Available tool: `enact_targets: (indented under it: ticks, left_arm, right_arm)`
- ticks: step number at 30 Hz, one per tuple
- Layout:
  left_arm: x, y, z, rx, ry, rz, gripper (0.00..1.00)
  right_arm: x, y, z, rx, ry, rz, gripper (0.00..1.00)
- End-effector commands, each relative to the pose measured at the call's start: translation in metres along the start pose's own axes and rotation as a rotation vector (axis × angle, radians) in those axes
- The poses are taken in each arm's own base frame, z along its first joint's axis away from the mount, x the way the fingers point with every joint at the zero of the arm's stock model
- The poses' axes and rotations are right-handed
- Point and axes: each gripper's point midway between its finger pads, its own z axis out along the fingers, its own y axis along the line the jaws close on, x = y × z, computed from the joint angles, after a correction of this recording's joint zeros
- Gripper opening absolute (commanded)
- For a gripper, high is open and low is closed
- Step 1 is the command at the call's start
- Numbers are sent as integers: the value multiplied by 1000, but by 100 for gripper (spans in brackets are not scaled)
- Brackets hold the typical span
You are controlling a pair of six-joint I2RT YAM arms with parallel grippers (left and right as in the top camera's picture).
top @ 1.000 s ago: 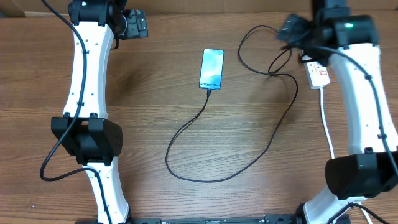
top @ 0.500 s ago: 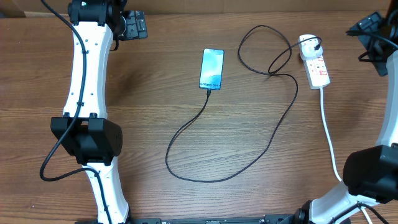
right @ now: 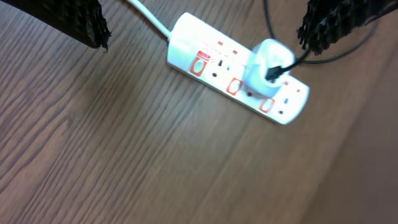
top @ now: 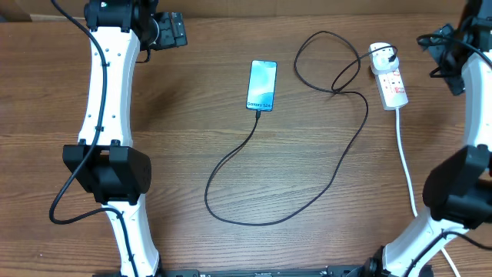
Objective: Plug charger to phone and switch on socket
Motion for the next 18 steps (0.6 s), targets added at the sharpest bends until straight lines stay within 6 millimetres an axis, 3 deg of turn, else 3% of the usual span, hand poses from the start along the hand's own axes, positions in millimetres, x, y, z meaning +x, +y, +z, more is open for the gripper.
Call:
enact_targets:
  ticks: [1, 18]
  left_arm:
    - [3, -4, 4, 13, 15, -10, 100]
    - [3, -4, 4, 13, 15, -9, 100]
  right_arm:
    - [10, -2, 22, 30, 33, -7, 100]
    - [27, 6, 89, 33, 89, -13, 100]
